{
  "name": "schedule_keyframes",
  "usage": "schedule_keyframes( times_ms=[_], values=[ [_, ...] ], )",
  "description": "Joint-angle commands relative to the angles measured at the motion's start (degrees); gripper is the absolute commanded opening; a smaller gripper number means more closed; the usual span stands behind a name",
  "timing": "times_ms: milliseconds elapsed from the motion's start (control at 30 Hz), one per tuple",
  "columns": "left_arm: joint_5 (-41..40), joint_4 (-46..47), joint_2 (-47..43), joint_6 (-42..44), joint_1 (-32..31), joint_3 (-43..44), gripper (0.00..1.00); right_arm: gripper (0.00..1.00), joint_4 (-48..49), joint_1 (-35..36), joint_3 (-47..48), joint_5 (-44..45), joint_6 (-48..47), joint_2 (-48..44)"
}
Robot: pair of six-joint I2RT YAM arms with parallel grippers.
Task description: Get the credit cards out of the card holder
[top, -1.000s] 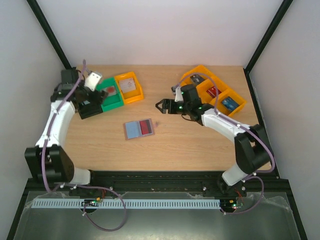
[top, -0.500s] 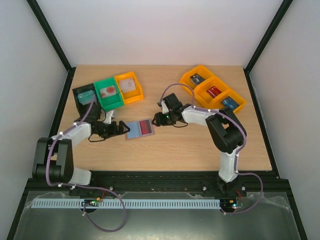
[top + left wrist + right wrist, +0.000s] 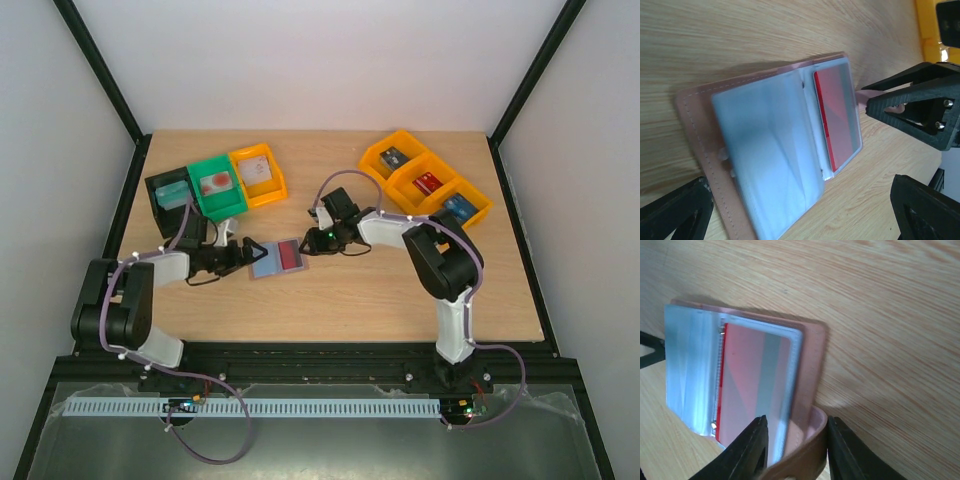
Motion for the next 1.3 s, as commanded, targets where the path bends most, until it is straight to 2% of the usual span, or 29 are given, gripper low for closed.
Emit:
schedule_keyframes(
  times_ms=[0,133,367,433,500,700,733,800,900,967,1000,1167,1267],
  values=[
    [1.17,3.93,3.08,-2.60,-2.56,-1.77,0.99,0.31,-1.32,0.79,0.75,-3.58,0.18,2.70],
    [2.21,7.09,4.23,-4.00,-4.58,-2.10,0.97,0.22,0.30,0.96,0.95,-5.40,1.38,2.62],
    [1.74,8.94,5.32,-5.29,-4.99,-2.18,0.86,0.10,2.23,1.28,0.65,-7.80,2.90,2.64],
    [0.93,8.15,5.76,-4.71,-4.98,-1.91,0.76,0.03,2.60,1.36,0.64,-8.16,3.03,2.43],
    [0.60,7.93,5.92,-4.53,-4.98,-1.82,0.63,0.02,2.64,1.32,0.73,-8.20,3.05,2.06],
    [2.01,8.32,3.90,-3.71,-5.09,-1.89,0.06,0.02,2.34,1.26,0.80,-8.85,2.04,1.21],
    [2.04,8.06,3.38,-3.42,-5.08,-1.80,0.03,0.02,2.18,1.24,0.72,-8.73,1.57,0.83],
    [2.66,7.47,2.38,-2.53,-4.98,-1.28,0.02,0.07,2.22,0.95,0.37,-6.81,1.20,-0.67],
    [3.59,5.57,0.25,-0.36,-5.00,0.83,0.02,0.21,3.07,0.07,-0.92,-3.76,-0.17,-4.59],
    [4.80,3.33,-1.37,2.13,-4.97,3.16,0.02,0.35,4.06,-0.61,-2.31,-2.61,-1.52,-7.95],
    [5.44,1.81,-2.50,3.69,-5.00,4.59,0.02,0.39,4.56,-1.02,-3.03,-2.10,-2.30,-9.91],
    [10.15,-11.71,-6.25,16.93,-5.00,15.28,0.02,0.52,9.04,-2.51,-7.06,-3.62,-7.93,-21.99],
    [12.77,-21.71,-8.08,25.76,-5.08,22.76,0.02,0.65,12.12,-2.55,-10.07,-6.88,-11.59,-29.85]
  ],
)
